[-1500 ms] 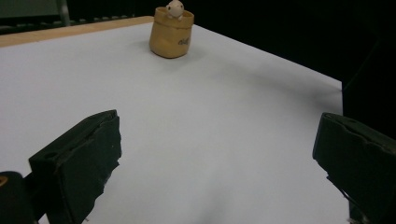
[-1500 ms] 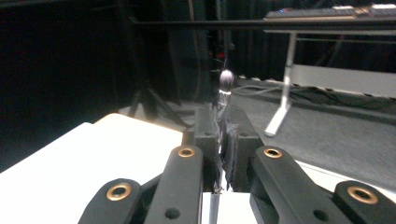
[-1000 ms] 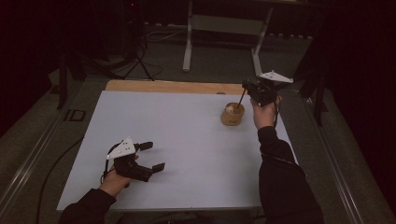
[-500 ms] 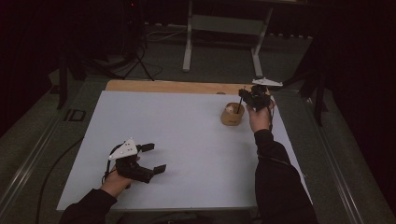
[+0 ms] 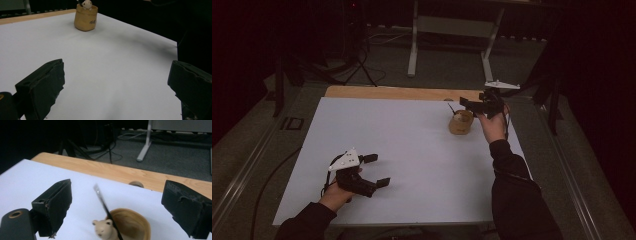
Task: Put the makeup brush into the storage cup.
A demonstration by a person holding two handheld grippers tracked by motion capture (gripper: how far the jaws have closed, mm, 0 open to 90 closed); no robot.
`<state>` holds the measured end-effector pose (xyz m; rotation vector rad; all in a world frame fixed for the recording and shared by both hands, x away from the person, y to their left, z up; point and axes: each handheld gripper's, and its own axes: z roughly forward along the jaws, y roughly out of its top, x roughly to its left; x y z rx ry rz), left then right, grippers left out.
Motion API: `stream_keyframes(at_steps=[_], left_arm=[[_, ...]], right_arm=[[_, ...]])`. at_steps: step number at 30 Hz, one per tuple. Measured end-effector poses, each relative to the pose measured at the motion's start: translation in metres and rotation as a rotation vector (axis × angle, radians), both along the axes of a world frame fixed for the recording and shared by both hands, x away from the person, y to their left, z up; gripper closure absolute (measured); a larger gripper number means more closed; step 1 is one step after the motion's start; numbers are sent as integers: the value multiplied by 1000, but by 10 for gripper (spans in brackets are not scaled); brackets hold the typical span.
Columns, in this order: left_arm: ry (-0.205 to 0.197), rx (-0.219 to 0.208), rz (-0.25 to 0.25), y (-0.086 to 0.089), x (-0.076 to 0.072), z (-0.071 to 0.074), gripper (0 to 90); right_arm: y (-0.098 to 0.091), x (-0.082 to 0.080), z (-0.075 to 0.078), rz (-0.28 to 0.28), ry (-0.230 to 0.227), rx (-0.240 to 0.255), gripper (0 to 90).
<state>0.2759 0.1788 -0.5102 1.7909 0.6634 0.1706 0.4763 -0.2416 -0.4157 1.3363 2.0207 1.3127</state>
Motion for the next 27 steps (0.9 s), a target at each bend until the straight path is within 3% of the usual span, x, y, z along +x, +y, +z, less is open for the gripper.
stream_keyframes(at_steps=[2, 3, 9, 14, 17, 18, 23, 27], left_arm=[[4, 1, -1, 0, 0, 1, 13], [-2, 2, 4, -1, -1, 2, 13], [-5, 3, -5, -1, -4, 7, 13], [1, 5, -1, 2, -5, 7, 13], [1, 9, 1, 3, -6, 8, 13], [2, 15, 2, 3, -6, 8, 13], [-2, 16, 6, 4, -7, 9, 13], [-2, 19, 7, 5, -8, 10, 13]], right_arm=[[0, -3, 1, -7, -1, 3, 95], [2, -10, 3, 26, -1, 1, 95], [8, -30, 5, 86, -19, 9, 95], [12, -51, 10, 145, -70, -6, 103], [12, -62, 12, 181, -41, 27, 119], [11, -72, 13, 193, -57, 40, 125], [8, -90, 14, 208, -74, 40, 127], [6, -106, 8, 241, -50, 30, 130]])
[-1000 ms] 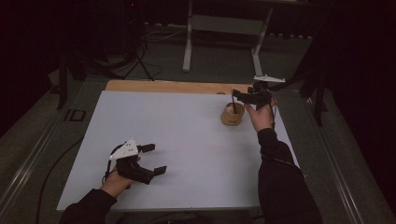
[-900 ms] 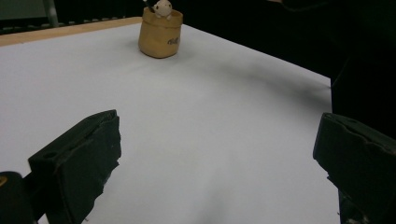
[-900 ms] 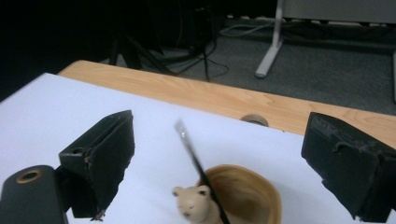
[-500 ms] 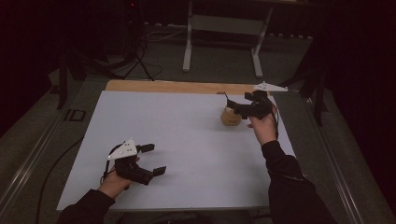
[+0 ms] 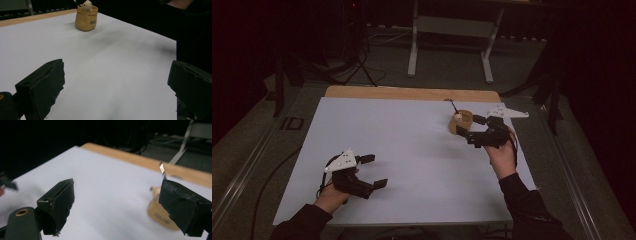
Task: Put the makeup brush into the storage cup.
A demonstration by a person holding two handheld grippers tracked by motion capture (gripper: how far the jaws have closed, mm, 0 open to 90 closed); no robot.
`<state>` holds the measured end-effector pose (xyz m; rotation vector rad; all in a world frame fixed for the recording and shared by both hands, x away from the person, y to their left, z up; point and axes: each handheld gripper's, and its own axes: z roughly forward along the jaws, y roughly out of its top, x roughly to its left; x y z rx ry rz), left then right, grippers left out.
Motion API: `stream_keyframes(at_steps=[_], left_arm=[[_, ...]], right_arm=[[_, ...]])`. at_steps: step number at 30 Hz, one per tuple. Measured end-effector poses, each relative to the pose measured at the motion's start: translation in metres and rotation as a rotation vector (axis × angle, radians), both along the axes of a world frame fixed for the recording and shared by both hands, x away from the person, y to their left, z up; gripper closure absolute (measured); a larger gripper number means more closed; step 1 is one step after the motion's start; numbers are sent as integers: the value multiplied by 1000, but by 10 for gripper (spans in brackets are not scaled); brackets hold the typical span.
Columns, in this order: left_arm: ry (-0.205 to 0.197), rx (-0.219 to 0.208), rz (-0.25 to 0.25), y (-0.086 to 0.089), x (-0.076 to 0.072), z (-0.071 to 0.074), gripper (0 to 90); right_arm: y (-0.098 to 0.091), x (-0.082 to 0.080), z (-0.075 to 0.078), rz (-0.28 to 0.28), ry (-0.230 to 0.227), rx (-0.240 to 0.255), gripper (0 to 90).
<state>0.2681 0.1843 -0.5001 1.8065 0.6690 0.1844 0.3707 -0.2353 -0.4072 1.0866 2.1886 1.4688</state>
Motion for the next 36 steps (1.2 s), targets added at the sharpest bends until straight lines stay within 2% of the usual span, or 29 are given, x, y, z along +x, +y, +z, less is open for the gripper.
stream_keyframes(at_steps=[4, 7, 13, 15, 16, 17, 20, 23, 27, 31, 32, 36], left_arm=[[3, -8, 7, 2, -1, 0, 13], [3, -5, 12, 4, -3, 0, 13], [5, -9, 20, 8, -5, 0, 13], [6, -7, 20, 9, -5, 0, 13], [5, -6, 20, 10, -6, -1, 13], [8, -10, 19, 10, -6, -1, 13], [9, -10, 21, 11, -7, -2, 13], [9, -7, 28, 12, -8, -3, 13], [10, -8, 42, 15, -8, -5, 13], [14, -9, 46, 16, -8, -7, 13], [15, -8, 50, 17, -7, -9, 13], [20, -16, 60, 18, -7, -14, 13]], right_arm=[[0, -13, -10, 23, 35, -8, 142], [0, -24, -20, 46, 34, -2, 140], [3, -47, -40, 75, 41, -23, 130], [3, -52, -43, 79, 39, -22, 130], [1, -61, -51, 95, 16, -32, 130], [0, -64, -53, 103, 8, -29, 130], [-3, -69, -59, 115, 14, -24, 128], [-7, -71, -66, 119, 21, -51, 127], [-14, -72, -77, 113, 41, -59, 132], [-19, -70, -84, 132, 22, -57, 130], [-21, -68, -85, 136, 0, -64, 130], [-24, -66, -88, 124, 2, -71, 130]])
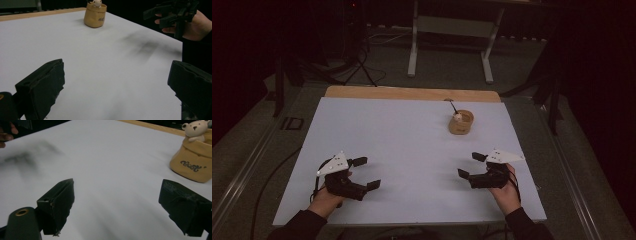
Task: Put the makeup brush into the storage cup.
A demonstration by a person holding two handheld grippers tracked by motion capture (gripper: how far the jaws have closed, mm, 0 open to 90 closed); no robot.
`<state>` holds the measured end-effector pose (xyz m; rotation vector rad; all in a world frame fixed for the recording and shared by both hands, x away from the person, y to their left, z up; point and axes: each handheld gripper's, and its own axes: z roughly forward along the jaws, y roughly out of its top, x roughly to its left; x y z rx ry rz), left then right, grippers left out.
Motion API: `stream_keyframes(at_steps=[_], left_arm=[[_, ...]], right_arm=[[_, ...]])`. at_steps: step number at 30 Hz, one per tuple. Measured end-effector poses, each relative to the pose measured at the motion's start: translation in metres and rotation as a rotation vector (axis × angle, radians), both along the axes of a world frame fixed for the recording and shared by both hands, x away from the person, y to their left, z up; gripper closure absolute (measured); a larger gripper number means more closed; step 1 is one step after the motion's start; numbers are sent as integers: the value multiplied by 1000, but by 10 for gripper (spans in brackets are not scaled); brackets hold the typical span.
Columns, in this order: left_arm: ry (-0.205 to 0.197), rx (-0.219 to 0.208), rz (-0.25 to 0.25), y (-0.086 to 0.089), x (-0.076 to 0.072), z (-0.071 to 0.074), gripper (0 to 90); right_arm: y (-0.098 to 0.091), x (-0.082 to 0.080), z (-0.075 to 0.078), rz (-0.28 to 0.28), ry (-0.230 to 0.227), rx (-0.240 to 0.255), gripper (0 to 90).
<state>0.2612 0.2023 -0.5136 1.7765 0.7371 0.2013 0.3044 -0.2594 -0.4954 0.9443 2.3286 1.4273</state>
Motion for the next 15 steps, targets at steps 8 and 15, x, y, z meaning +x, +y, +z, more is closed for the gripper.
stream_keyframes(at_steps=[8, 15], left_arm=[[0, 17, -8, -5, -1, -6, 13], [-3, 13, -7, -5, -1, -6, 13]], right_arm=[[2, 3, -8, 12, 33, -36, 130], [2, 3, -8, 16, 41, -44, 130]])
